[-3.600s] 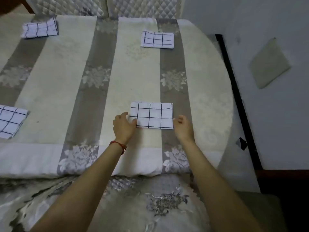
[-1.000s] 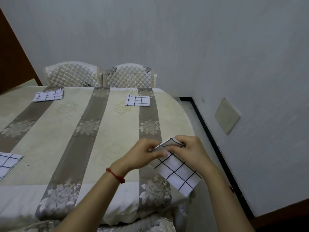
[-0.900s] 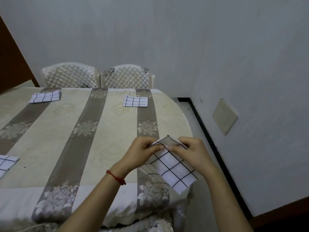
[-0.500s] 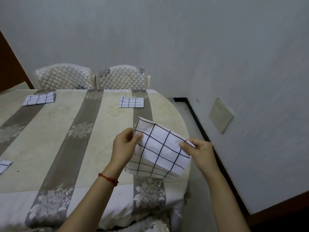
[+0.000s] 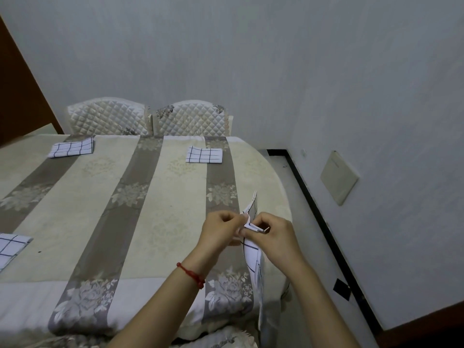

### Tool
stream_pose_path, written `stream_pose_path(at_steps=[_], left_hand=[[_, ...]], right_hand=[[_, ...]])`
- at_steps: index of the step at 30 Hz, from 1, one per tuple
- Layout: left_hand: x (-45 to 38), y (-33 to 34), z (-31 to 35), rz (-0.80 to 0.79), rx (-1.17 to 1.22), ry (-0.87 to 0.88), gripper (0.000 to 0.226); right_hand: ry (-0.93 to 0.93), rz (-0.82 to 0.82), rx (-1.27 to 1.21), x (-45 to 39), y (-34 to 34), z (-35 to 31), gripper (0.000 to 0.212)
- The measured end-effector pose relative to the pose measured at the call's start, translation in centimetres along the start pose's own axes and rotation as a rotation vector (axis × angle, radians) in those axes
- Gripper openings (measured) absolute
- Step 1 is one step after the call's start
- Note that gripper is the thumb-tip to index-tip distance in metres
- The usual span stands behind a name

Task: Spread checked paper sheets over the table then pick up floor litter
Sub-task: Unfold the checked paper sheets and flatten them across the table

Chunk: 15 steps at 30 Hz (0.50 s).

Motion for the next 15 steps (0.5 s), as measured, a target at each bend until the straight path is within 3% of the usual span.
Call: stream_pose_path(at_steps=[5,10,12,15], left_hand=[[-0.1,-1.6,-0.5,0.025,0.02,-0.015,0.022],[-0.4,-6.6,-0.8,0.191,-0.045,0.068,0.022],[-0.5,-9.1,-1.4,0.258,-0.155,0.079,0.023],[-0.5,-11.2,-1.9,0.348,-0.521,0.008,0.013]], right_hand=[[-0.006,-0.017,-0.106,0.5,-0.6,0.3,0.021],[0.066,0.172,-0.168,1.2,-4.3,1.9,0.017],[0.063,0.268,-0.167,1.4,-6.2,2.0,0.015],[0.007,0.354,-0.052,1.2,-8.1,1.0,0.018]])
Point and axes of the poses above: each hand's wrist, its own x-axis away from the middle knuckle, its own y-axis out of the palm, z = x × y, the point moved 6 cm from there along -x, towards the middle knuckle, and after that the axes turned 12 degrees about -z, right-handed, at the moved point
